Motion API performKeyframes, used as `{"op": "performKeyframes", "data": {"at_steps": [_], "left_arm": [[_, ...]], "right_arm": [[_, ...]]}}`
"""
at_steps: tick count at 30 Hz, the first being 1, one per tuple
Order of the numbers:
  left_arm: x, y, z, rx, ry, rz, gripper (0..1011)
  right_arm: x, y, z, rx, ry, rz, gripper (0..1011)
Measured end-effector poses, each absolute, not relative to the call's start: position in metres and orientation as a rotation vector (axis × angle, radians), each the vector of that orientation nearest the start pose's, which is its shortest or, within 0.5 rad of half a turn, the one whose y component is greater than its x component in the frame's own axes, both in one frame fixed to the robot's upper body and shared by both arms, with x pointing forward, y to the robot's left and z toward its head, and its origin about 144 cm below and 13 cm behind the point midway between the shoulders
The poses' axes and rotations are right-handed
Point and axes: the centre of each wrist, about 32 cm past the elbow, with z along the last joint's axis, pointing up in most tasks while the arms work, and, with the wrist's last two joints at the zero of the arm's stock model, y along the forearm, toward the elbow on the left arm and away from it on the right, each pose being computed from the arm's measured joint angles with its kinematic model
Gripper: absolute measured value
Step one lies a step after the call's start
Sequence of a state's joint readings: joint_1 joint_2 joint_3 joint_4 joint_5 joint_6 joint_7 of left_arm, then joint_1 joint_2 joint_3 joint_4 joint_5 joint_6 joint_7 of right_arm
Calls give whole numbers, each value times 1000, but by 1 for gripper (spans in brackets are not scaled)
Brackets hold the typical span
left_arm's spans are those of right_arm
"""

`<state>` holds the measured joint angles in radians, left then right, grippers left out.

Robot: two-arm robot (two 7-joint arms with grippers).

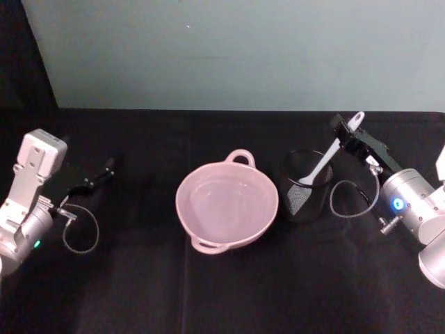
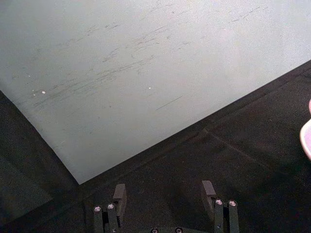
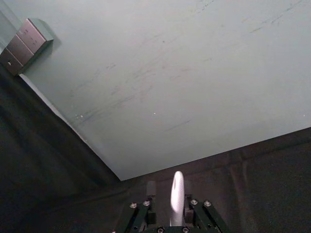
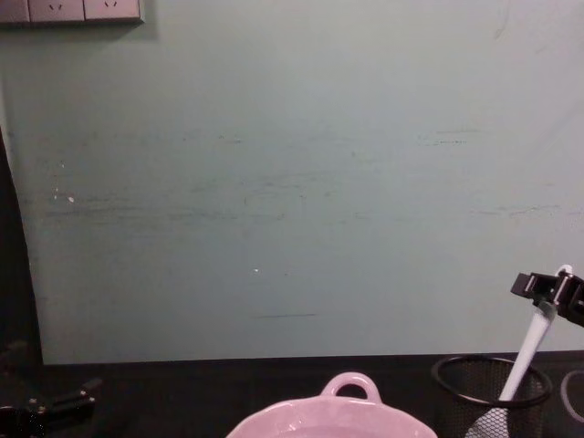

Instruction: Use the one hand to pick up the spoon and stir the clear water in the bowl.

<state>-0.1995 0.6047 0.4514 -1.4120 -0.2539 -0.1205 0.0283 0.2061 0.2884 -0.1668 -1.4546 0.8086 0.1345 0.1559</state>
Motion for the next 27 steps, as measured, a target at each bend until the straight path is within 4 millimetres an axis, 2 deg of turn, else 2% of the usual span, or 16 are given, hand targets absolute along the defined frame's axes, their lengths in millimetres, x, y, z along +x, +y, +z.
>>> {"op": "performKeyframes", "data": {"at_steps": [4, 12, 16, 17, 22, 27], "left_arm": [[489, 310, 1140, 304, -285, 1248, 1011], [489, 310, 1140, 304, -285, 1248, 1011], [489, 310, 1140, 304, -285, 1248, 1011], [489, 310, 1140, 304, -285, 1248, 1011], [489, 310, 1140, 305, -285, 1248, 1011], [489, 310, 1140, 304, -285, 1248, 1011]], "right_arm": [[514, -270, 1175, 313, 432, -1217, 420], [514, -270, 1175, 313, 430, -1218, 624], [514, -270, 1175, 312, 430, -1219, 794], [514, -270, 1175, 312, 429, -1219, 794], [514, -270, 1176, 312, 428, -1220, 952], [510, -273, 1181, 308, 415, -1213, 1002]]}}
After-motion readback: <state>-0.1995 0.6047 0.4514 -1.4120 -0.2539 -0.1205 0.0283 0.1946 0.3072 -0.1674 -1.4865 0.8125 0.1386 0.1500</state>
